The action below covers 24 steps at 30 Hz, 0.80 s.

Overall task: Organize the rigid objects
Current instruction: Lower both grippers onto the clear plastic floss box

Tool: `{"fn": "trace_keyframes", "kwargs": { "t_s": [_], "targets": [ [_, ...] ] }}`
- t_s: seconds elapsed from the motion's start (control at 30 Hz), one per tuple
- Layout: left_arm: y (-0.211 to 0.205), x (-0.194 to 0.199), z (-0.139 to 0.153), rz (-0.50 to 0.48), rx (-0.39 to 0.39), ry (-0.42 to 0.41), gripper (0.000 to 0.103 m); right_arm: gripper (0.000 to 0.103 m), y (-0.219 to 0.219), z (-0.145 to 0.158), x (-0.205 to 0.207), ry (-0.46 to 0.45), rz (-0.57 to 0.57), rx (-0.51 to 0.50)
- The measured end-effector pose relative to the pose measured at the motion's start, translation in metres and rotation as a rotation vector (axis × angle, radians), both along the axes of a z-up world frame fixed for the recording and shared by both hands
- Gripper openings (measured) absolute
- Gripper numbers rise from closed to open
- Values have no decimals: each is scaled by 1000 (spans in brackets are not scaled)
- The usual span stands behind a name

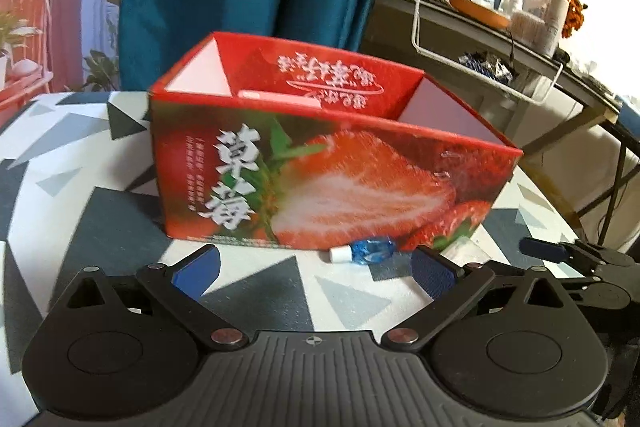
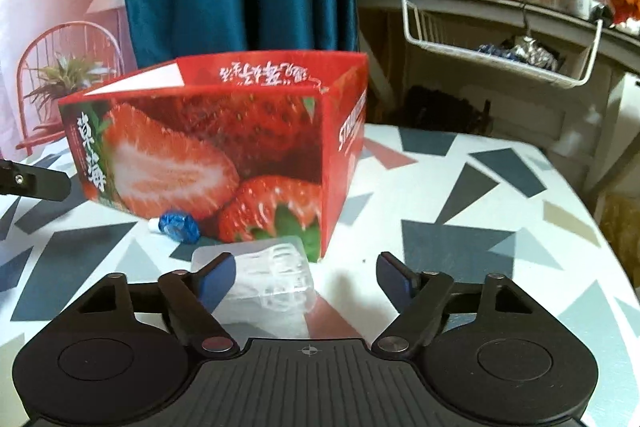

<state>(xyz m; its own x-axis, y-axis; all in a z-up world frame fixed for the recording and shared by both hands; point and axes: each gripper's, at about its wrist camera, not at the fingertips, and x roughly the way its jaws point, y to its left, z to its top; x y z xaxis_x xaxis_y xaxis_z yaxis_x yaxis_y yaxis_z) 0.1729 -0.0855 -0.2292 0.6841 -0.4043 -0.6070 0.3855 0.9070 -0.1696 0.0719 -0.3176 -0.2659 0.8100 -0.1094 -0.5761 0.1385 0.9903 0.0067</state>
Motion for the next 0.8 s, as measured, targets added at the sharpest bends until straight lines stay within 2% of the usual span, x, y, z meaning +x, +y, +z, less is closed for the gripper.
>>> {"fn": "trace_keyframes", "kwargs": {
  "t_s": [0.2,0.5,0.67,0.8],
  "targets": [
    [-7,7,-12,-20,-47,64,91,70,-1,-7,8,52,117,80],
    [-13,17,-27,-55,-83,145,82,72,23,-6,22,82,211,61],
    [-16,19,-33,-72,-97,184,78,73,40,-6,28,104,243,88],
    [-13,20,-37,-62,-98,212,71,77,64,-6,33,138,319,82]
  ]
}}
